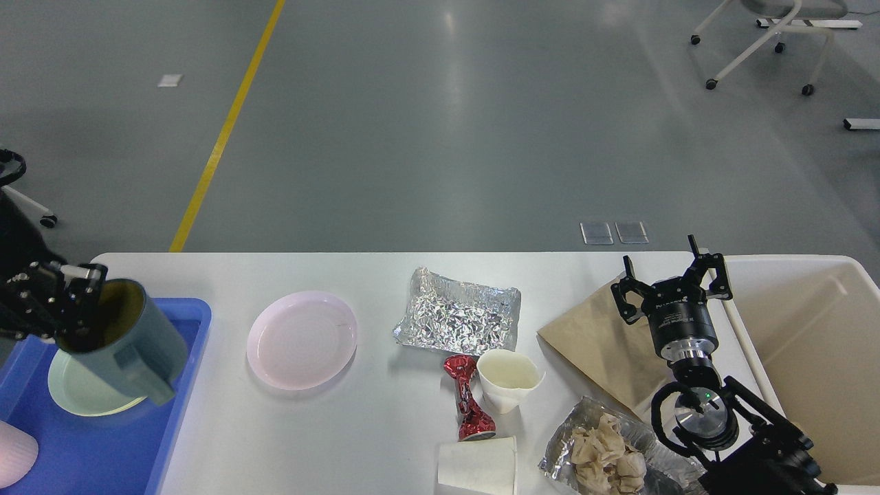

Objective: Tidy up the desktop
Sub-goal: 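Lift the cup with the left gripper and carry it over the tray, then lower the cup into the tray corner nearest the robot and release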

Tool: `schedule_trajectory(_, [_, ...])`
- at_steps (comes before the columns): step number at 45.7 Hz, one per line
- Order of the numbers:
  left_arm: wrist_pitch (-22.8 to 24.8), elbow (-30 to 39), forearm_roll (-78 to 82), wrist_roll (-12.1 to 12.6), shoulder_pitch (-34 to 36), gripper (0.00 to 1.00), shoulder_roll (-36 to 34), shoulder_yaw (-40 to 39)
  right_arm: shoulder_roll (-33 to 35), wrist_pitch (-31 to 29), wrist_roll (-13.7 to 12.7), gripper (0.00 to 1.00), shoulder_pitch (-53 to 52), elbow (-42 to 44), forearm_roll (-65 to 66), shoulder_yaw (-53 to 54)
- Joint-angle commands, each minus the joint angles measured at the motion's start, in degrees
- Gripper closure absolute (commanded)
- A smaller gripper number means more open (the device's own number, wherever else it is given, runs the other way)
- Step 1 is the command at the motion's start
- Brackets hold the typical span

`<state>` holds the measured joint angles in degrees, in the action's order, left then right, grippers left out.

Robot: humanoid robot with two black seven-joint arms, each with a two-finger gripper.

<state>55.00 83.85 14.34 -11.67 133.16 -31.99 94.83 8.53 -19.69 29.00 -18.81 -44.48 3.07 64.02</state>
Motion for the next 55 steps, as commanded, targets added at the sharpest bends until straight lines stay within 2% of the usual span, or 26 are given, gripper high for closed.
schedule_trajectory(1, [0.0,-4.21,10.69,-0.37,-7.37,1.0,-9.47,-5.7,-0.01,0.0,0.0,0.0,0.0,0.0,-0.08,0.05])
schedule_trajectory(8, [-0.95,-11.06,21.86,-0.37,-18.71,1.0,-20.02,-14.31,-0.01,0.0,0.0,0.0,0.0,0.0,0.0,0.05])
schedule_trajectory(13, [-2.79,-17.74,24.76,-1.07,-28.46,0.99,-24.16,-20.47,-0.01,0.0,0.0,0.0,0.0,0.0,0.01,0.05])
schedule_trajectory(19, [-8.85,-24.34,28.19,-4.58,-42.88,0.98,-24.52,-28.02,-0.01,0.0,0.0,0.0,0.0,0.0,0.01,0.05])
schedule_trajectory(23, [-12.46,-26.27,29.07,-5.82,-50.09,0.97,-24.43,-32.33,-0.01,0.0,0.0,0.0,0.0,0.0,-0.08,-0.03])
schedule_trajectory(26, [-14.04,-26.98,29.07,-5.82,-53.78,0.97,-24.34,-34.97,-0.01,0.0,0.0,0.0,0.0,0.0,-0.08,-0.03])
schedule_trajectory(41, [-20.2,-30.76,29.43,-5.99,-60.47,0.95,-20.92,-37.09,-0.01,0.0,0.0,0.0,0.0,0.0,0.01,0.05])
schedule_trajectory(55, [-20.55,-31.82,32.41,-6.52,-63.99,0.95,-20.3,-40.86,-0.01,0.0,0.0,0.0,0.0,0.09,0.01,0.05])
